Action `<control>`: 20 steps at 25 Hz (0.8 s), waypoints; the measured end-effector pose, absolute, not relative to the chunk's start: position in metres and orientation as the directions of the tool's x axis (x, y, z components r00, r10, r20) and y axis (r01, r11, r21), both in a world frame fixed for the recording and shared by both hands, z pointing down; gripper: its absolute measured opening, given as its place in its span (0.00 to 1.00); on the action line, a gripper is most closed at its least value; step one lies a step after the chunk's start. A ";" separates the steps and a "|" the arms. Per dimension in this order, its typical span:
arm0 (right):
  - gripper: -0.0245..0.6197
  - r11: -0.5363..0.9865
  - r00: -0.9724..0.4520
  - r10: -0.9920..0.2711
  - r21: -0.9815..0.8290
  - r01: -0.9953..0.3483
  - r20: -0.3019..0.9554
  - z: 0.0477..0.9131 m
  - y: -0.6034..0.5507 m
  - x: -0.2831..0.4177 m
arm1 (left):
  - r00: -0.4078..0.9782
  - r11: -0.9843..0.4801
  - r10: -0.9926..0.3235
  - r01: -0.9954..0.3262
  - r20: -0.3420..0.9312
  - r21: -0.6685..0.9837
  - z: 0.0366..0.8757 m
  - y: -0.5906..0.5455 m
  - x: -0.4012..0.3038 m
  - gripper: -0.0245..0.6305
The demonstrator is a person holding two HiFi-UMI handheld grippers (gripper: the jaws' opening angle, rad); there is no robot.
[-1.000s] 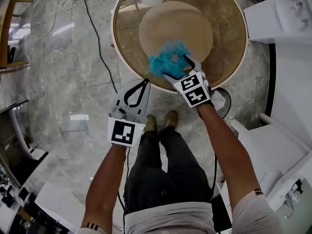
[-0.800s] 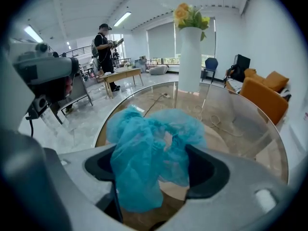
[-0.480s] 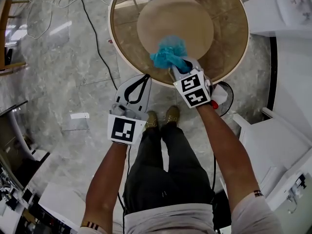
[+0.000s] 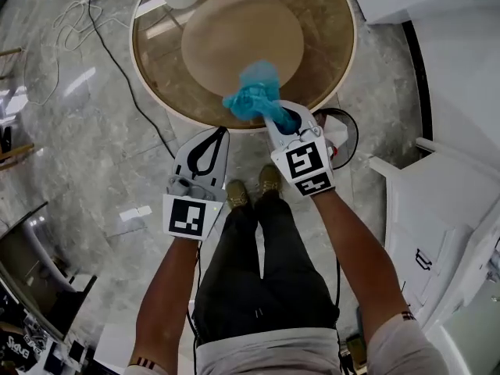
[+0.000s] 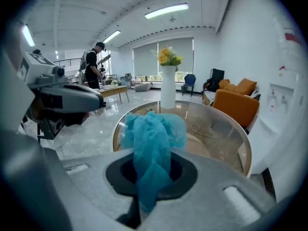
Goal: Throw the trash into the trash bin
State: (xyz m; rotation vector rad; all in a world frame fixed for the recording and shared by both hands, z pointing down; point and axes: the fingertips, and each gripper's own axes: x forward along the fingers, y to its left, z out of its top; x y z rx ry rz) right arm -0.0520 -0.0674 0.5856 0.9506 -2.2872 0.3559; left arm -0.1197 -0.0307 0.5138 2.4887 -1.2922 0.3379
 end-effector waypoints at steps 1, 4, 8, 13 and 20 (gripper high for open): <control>0.07 0.691 -0.537 -0.560 -0.001 -0.723 0.631 0.580 -0.062 -0.042 | 0.582 -0.562 -0.736 -0.810 0.345 0.166 0.512 -0.029 -0.110 0.04; 0.07 0.647 -0.511 -0.613 0.012 -0.762 0.603 0.566 -0.046 -0.009 | 0.632 -0.619 -0.697 -0.769 0.338 0.159 0.506 -0.021 -0.079 0.04; 0.07 0.559 -0.440 -0.674 0.021 -0.829 0.593 0.558 -0.017 0.047 | 0.693 -0.689 -0.641 -0.709 0.331 0.151 0.500 -0.007 -0.040 0.04; 0.07 0.417 -0.313 -0.715 0.023 -0.908 0.625 0.566 0.020 0.126 | 0.754 -0.756 -0.575 -0.638 0.319 0.146 0.497 0.008 -0.001 0.04; 0.07 0.312 -0.212 -0.687 0.019 -0.950 0.695 0.591 0.056 0.199 | 0.796 -0.798 -0.517 -0.581 0.316 0.159 0.497 0.026 0.046 0.04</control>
